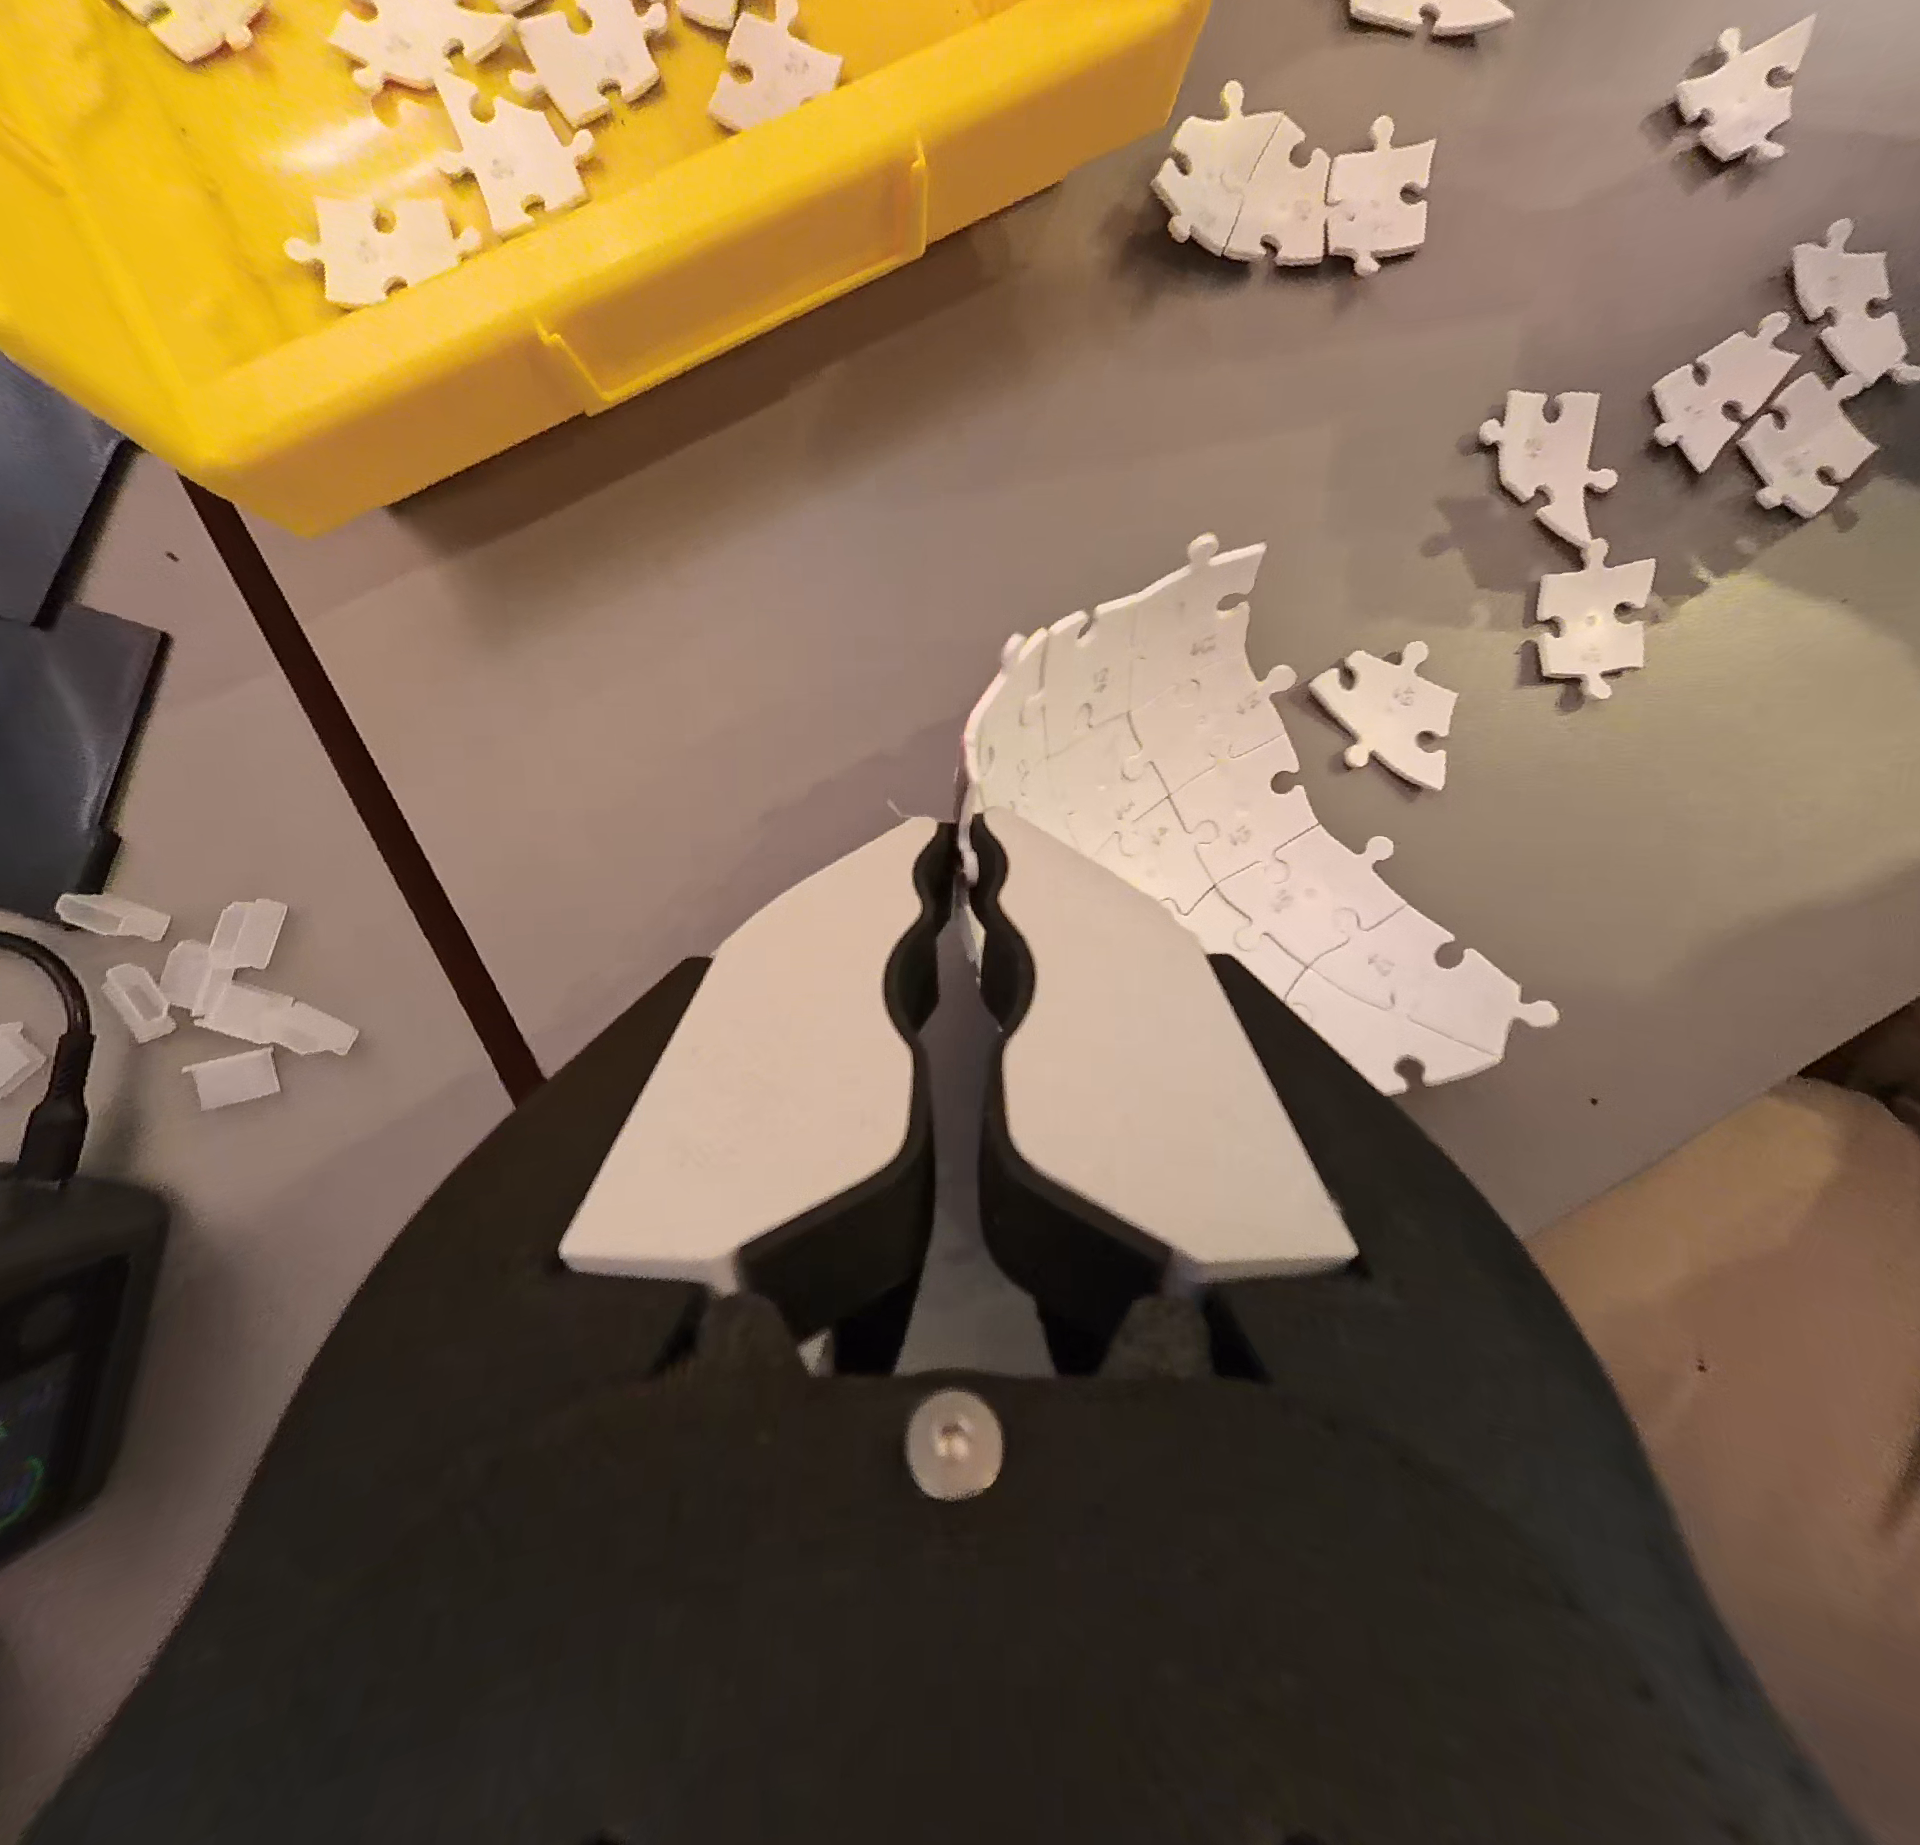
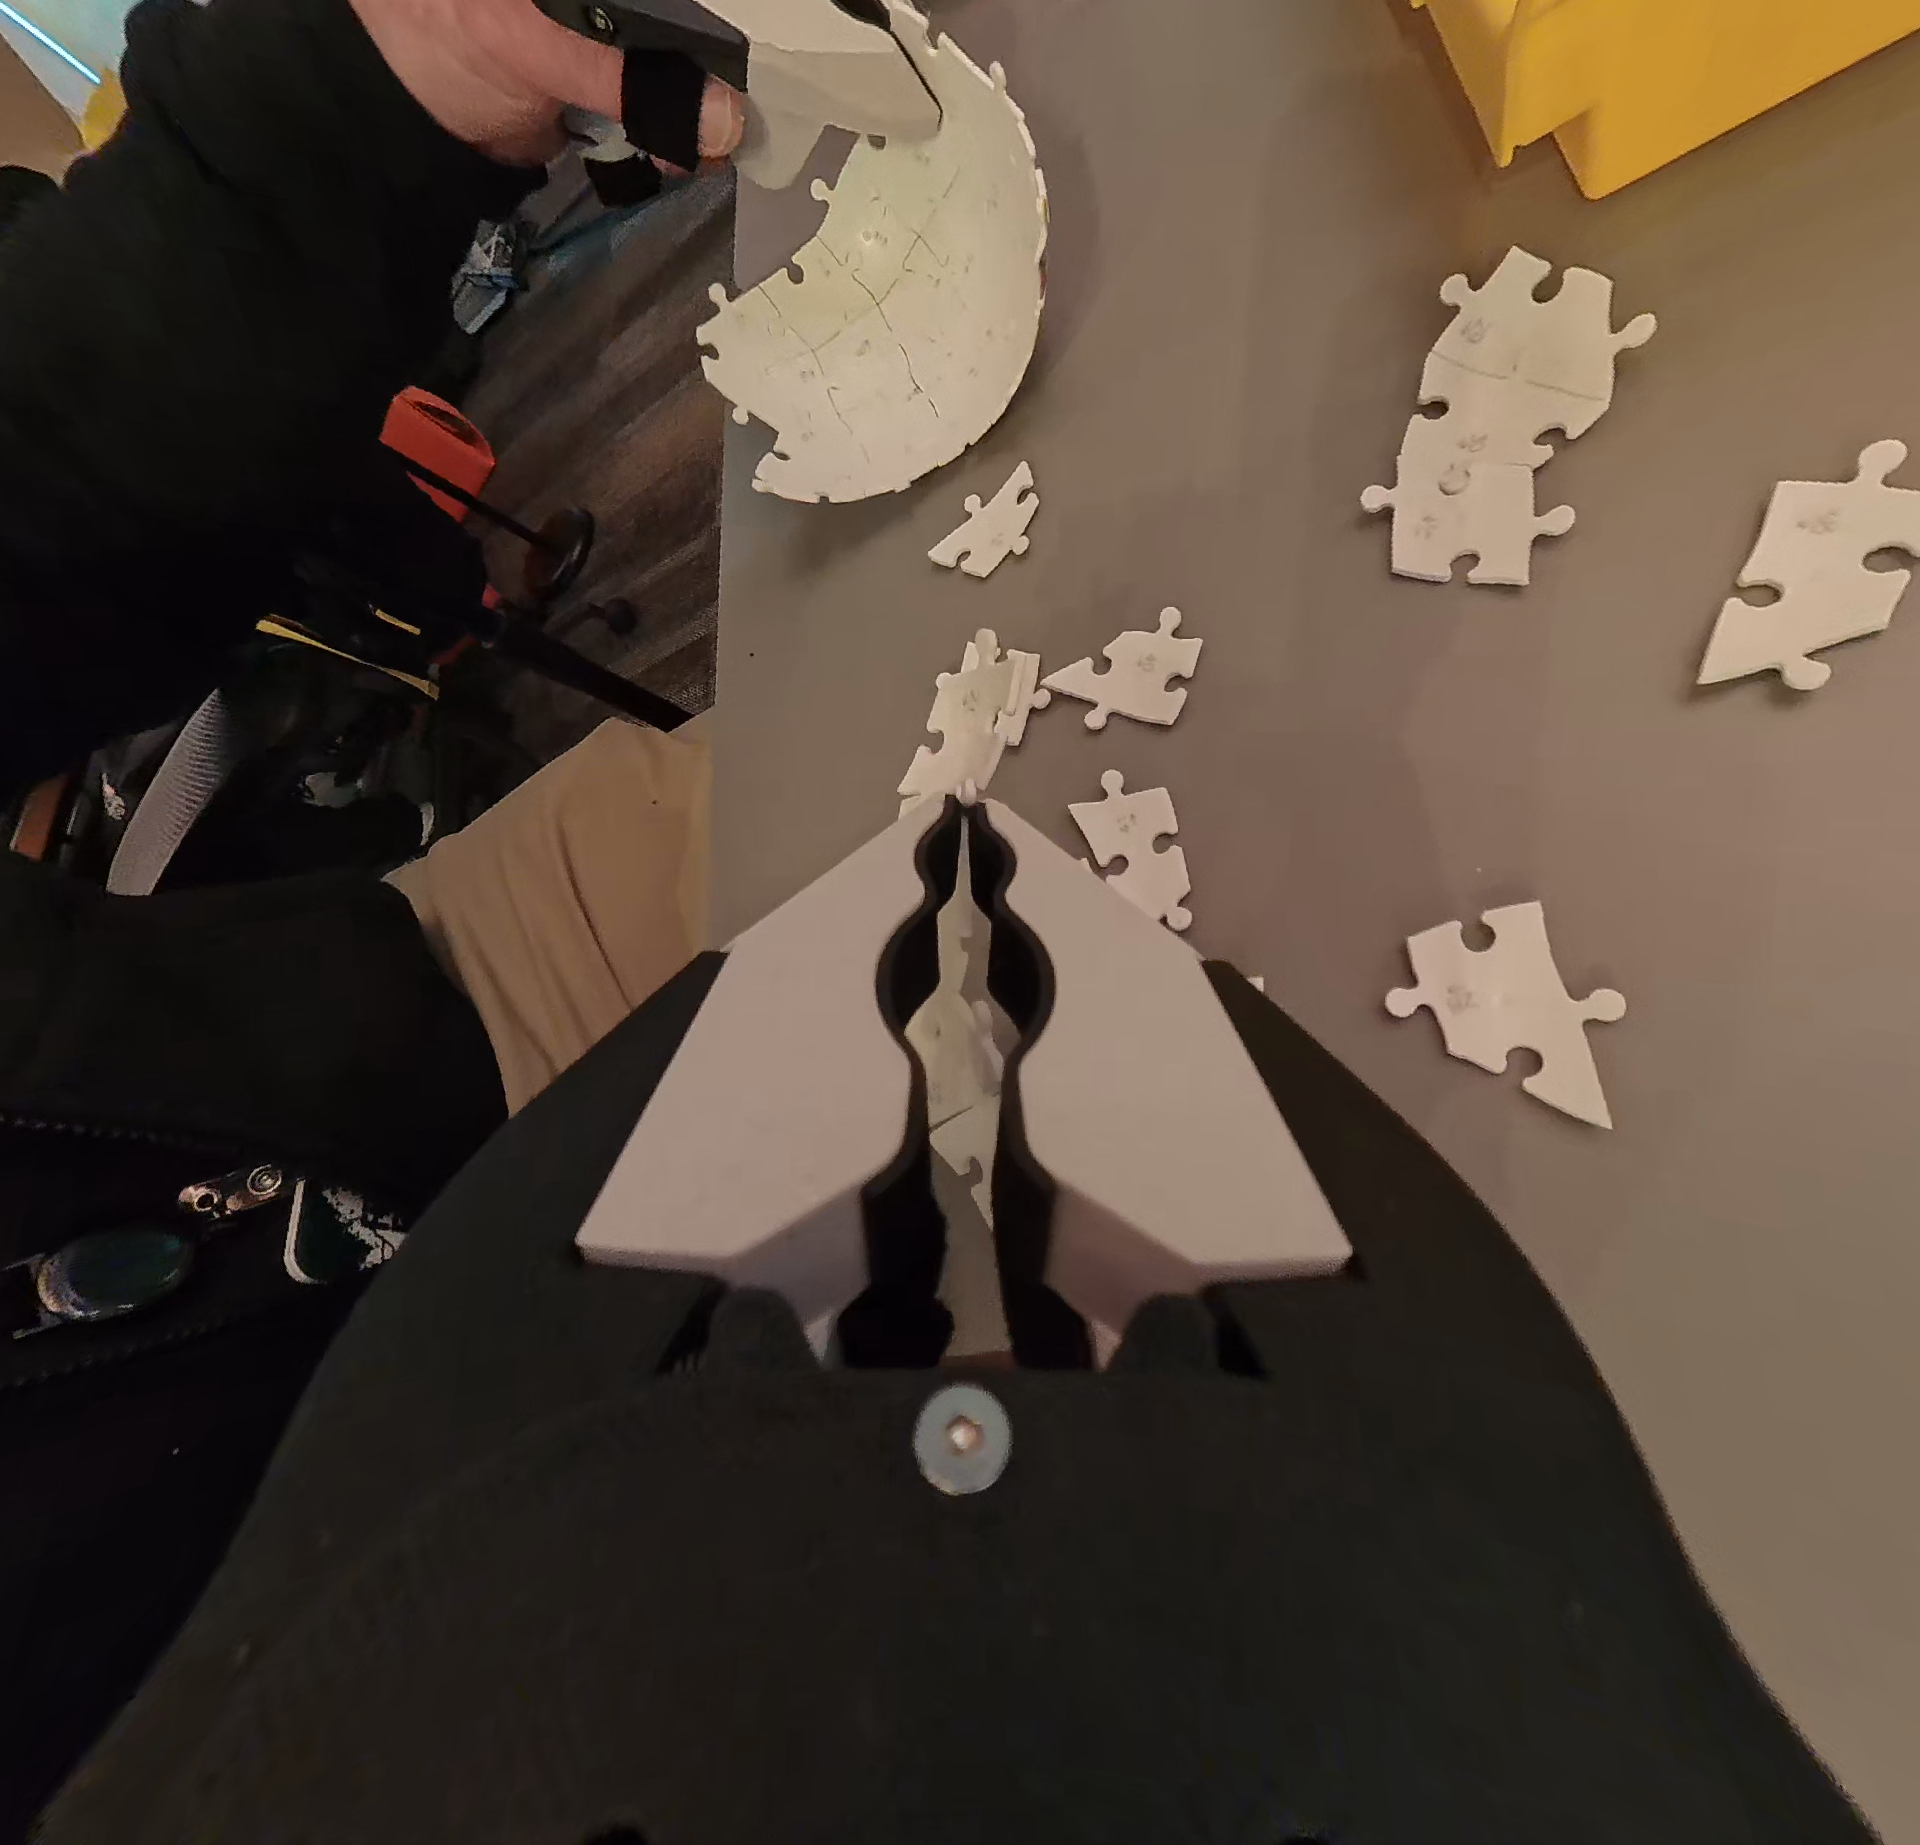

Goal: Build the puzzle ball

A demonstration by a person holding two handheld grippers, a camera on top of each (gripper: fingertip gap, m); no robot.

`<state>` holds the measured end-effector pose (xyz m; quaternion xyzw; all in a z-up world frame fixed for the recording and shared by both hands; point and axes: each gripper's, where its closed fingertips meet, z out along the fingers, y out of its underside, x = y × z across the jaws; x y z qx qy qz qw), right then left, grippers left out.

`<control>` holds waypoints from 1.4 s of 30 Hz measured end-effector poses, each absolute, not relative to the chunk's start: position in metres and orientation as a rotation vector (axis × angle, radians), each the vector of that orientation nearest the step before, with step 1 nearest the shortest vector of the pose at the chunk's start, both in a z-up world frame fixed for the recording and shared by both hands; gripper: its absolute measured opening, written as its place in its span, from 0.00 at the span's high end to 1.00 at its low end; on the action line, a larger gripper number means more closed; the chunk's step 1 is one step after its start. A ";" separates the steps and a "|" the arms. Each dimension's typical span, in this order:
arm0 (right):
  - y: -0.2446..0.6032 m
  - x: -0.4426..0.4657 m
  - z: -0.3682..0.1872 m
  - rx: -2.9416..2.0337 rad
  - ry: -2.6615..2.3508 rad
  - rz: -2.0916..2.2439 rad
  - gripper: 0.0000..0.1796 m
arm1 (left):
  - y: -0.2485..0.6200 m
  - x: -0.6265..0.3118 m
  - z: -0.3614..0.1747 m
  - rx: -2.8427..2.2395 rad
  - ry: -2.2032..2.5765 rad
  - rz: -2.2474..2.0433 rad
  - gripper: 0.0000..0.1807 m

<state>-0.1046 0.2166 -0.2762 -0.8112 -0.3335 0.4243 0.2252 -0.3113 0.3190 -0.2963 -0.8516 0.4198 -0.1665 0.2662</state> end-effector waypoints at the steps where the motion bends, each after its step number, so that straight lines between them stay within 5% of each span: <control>1: 0.217 -0.105 -0.276 -2.236 -0.921 1.173 1.00 | 0.318 -0.311 -0.296 -2.292 1.124 -0.448 0.99; 42: 0.211 -0.116 -0.282 -2.226 -0.964 1.201 1.00 | 0.291 -0.309 -0.261 -1.923 0.830 -0.378 0.99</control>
